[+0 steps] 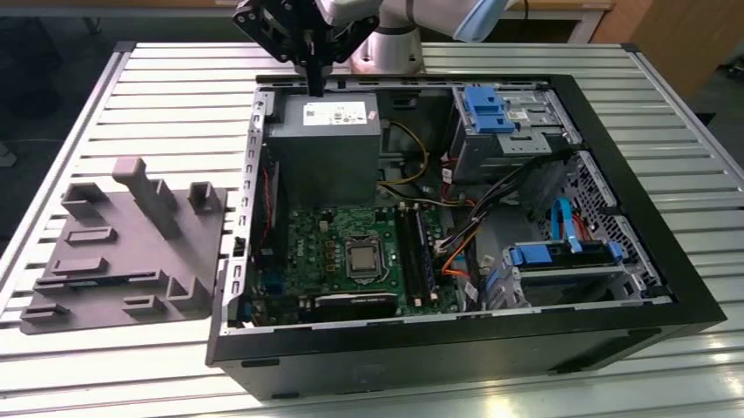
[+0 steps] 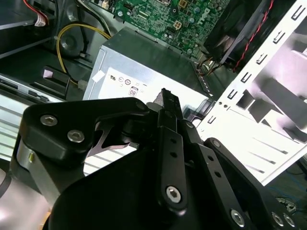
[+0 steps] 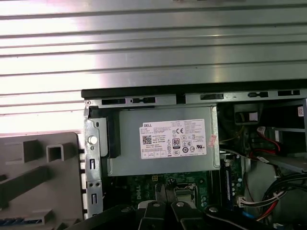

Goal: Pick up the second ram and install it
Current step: 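Reach for the second ram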

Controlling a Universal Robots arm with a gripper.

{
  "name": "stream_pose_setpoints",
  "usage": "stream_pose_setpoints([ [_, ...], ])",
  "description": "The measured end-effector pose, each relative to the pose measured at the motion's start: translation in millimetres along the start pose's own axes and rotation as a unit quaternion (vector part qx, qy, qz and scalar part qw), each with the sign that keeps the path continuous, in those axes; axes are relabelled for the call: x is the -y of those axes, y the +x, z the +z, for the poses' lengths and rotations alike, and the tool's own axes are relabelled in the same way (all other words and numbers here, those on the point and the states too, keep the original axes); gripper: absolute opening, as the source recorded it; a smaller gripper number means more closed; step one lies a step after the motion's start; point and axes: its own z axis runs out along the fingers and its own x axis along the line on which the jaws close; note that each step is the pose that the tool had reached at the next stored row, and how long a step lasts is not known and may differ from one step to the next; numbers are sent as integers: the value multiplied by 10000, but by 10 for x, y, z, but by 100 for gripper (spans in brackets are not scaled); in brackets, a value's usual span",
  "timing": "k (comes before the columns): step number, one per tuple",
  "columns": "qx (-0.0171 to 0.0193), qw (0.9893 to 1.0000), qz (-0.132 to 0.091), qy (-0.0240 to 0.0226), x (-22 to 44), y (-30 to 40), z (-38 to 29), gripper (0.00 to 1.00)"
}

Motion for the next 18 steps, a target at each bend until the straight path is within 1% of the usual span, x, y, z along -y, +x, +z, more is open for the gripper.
stream_pose_setpoints([
  [18, 0, 10000, 0, 0, 5, 69, -2, 11],
])
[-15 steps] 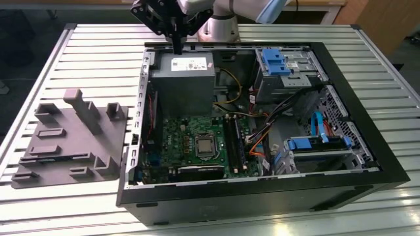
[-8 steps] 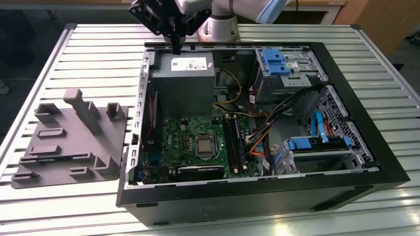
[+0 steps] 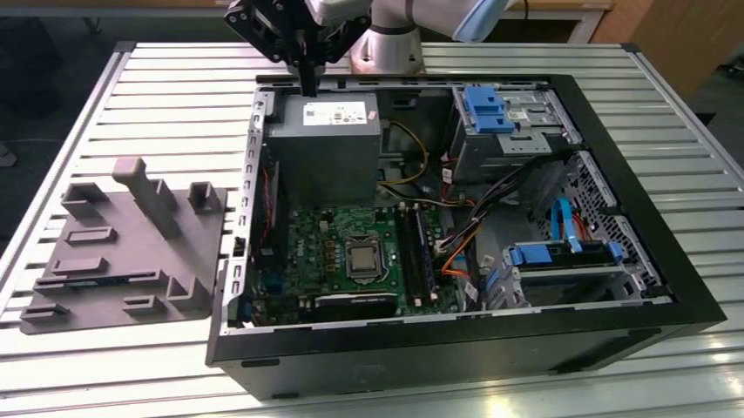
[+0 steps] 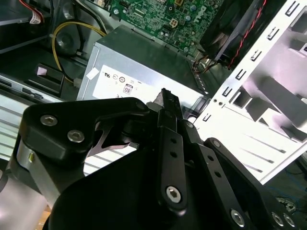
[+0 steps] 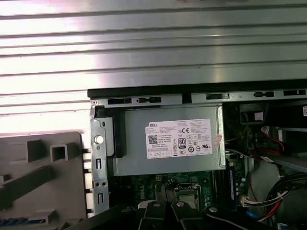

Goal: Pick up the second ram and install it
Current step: 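Reach for the second ram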

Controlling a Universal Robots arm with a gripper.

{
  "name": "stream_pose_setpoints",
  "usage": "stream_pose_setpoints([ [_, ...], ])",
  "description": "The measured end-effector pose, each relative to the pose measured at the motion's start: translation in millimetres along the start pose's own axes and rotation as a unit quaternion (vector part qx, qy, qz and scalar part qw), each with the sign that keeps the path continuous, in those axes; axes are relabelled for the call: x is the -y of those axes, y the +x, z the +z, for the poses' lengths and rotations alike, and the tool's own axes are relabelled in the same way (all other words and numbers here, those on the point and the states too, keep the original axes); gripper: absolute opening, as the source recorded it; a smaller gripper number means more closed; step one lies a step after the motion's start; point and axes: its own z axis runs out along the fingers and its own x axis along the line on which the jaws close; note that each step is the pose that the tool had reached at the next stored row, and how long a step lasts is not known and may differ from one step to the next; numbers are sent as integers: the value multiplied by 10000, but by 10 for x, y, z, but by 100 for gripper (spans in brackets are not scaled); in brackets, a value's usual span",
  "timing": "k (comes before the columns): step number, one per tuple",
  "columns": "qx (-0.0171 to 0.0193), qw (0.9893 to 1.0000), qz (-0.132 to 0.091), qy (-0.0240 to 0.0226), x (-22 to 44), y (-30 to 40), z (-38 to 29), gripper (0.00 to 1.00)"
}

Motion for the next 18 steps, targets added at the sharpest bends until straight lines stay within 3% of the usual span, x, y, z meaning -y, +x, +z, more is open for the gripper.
stream_pose_setpoints([
  [18, 0, 10000, 0, 0, 3, 43, -1, 11],
])
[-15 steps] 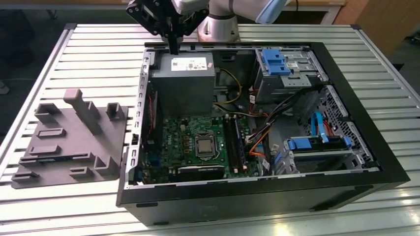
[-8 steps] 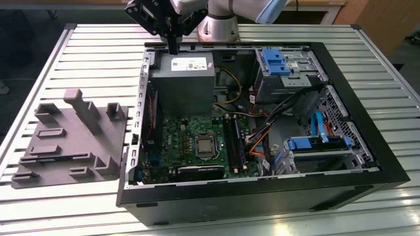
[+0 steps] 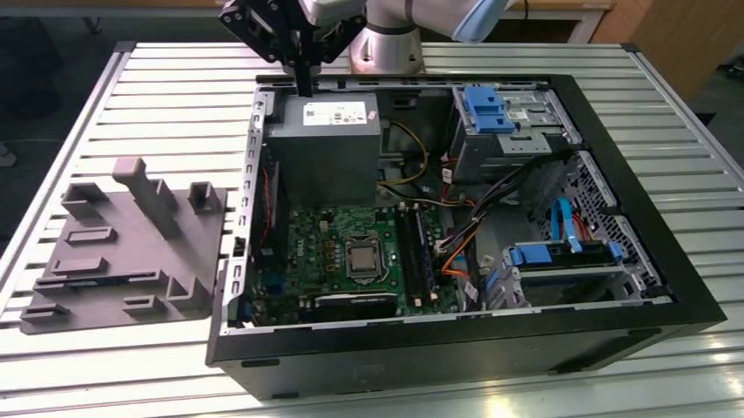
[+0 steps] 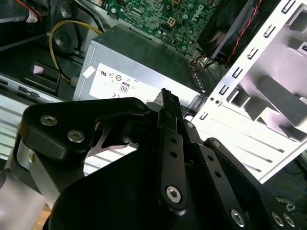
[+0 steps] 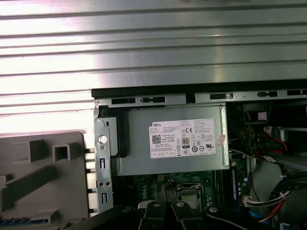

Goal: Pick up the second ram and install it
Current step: 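Reach for the second ram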

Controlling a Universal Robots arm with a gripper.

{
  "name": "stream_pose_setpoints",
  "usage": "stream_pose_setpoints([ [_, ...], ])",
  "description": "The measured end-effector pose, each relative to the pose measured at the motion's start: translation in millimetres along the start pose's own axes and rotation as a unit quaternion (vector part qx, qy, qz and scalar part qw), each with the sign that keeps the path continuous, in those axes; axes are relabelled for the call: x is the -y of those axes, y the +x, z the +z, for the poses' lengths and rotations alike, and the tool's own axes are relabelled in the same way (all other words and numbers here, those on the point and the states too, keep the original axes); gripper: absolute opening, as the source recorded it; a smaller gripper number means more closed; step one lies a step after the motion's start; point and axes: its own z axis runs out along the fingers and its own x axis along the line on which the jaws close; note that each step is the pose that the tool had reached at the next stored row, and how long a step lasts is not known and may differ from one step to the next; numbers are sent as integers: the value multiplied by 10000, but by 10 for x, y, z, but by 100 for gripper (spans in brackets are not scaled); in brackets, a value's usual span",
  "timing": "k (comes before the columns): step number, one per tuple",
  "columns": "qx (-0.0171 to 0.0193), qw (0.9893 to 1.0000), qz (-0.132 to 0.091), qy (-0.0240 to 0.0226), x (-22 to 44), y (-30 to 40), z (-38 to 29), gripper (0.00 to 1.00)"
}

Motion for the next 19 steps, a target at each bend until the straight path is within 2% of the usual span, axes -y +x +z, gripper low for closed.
stream_pose_setpoints([
  [19, 0, 10000, 0, 0, 3, 42, -1, 11],
])
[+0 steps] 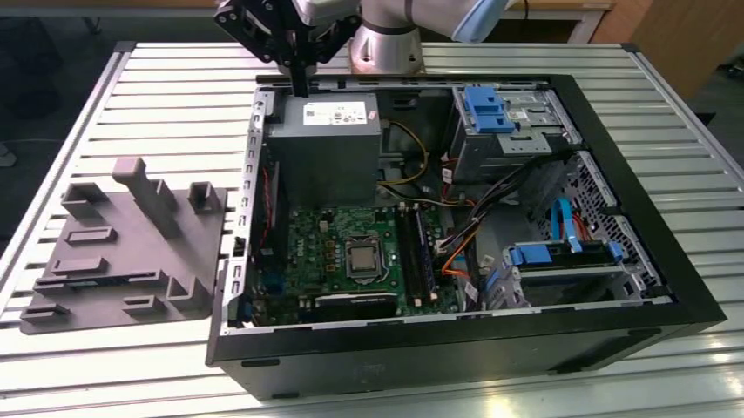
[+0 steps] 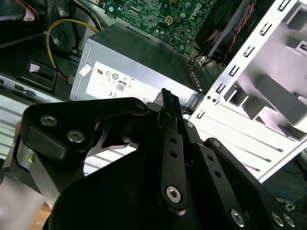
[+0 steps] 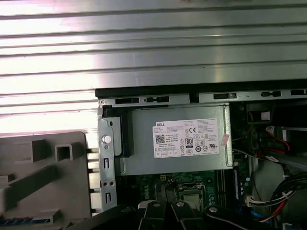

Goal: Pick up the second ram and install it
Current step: 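Reach for the second ram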

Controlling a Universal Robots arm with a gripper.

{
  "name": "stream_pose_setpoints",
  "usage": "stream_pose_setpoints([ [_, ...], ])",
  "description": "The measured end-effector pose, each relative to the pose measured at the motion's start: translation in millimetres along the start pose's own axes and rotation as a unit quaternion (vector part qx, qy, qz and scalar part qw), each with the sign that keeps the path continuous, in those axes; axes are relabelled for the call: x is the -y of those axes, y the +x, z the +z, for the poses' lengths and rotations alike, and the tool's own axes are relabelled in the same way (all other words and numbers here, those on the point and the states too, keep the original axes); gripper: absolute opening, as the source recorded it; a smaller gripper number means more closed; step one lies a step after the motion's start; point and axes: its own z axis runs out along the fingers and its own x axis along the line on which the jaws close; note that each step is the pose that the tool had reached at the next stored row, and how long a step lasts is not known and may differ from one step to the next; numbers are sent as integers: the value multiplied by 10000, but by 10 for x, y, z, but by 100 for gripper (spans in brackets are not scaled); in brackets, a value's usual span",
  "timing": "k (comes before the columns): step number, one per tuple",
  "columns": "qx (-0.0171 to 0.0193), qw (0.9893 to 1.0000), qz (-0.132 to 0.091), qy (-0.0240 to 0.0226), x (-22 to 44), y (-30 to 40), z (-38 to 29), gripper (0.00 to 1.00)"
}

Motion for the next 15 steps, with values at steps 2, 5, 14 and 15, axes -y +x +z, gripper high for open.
stream_pose_setpoints([
  [2, 0, 10000, 0, 0, 0, 4, 0, 11],
  [5, 0, 10000, 0, 0, 1, 13, 0, 11],
  [14, 0, 10000, 0, 0, 3, 44, -1, 11],
  [15, 0, 10000, 0, 0, 3, 48, -1, 11],
])
